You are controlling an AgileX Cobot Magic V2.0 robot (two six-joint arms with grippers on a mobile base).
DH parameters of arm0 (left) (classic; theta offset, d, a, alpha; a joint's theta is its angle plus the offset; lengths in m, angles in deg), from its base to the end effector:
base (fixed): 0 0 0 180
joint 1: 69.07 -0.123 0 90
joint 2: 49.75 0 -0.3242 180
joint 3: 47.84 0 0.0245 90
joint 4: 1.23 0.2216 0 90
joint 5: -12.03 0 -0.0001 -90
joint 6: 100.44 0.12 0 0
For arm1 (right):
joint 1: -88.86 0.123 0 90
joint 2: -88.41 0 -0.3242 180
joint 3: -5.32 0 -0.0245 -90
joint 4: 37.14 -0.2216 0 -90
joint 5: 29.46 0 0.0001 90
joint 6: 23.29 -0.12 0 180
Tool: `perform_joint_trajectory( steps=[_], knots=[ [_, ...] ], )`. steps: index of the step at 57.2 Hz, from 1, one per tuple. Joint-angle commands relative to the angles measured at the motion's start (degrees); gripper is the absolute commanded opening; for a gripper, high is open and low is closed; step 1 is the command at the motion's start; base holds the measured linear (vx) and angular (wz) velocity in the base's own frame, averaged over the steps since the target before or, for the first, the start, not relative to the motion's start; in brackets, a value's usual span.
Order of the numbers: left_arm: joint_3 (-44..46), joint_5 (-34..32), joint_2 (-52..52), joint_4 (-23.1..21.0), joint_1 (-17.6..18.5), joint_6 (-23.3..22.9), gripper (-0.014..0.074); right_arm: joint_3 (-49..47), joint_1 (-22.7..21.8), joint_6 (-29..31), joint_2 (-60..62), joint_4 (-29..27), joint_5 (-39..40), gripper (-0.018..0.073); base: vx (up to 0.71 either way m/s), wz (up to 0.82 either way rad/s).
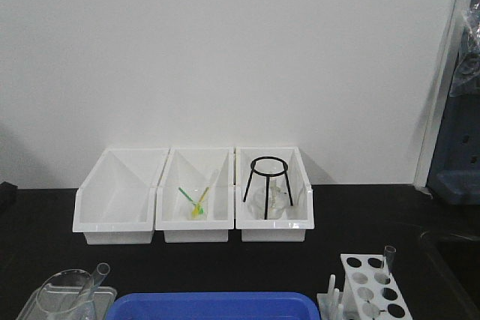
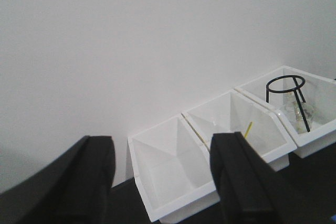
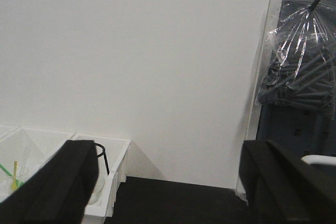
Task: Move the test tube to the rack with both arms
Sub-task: 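Lower the left gripper onto the glass test tube in the beaker and close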
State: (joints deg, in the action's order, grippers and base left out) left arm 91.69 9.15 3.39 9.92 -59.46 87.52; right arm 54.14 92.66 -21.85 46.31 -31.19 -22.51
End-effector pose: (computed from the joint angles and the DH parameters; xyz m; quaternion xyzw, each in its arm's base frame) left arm 0.1459 -0.0259 0.3912 0.1798 0.6889 0.0546 0.7001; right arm 0.1004 0.0082 0.3737 -0.0696 0.6655 -0.0188 0.7429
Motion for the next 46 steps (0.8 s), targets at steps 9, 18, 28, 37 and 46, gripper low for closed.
perform_joint_trajectory(
  steps=[9,18,28,37,46],
  knots=[
    [2.06,-6.90,0.84,-1.99,0.00,-4.75,0.0568,-2.01,-0.26,0.23,-0.25,0.37,4.49,0.0641,0.00,0.00],
    [-2.07,-12.39,6.10,-1.21,0.00,-4.61,0.0568,-1.81,-0.26,0.23,-0.34,0.37,2.37,0.0586,0.00,0.00],
    [-12.58,-28.67,14.17,5.81,0.00,-4.61,0.0568,-1.81,-0.26,0.23,-0.34,0.37,1.28,0.0512,0.00,0.00],
    [-16.10,-33.52,22.16,6.98,0.00,-3.27,0.0555,-1.81,-0.26,0.41,-0.34,0.43,1.34,0.0465,0.00,0.00],
    [-15.97,-38.62,29.18,6.70,0.00,3.12,0.0533,-1.81,-0.26,0.41,-0.34,0.43,1.33,0.0443,0.00,0.00]
  ],
)
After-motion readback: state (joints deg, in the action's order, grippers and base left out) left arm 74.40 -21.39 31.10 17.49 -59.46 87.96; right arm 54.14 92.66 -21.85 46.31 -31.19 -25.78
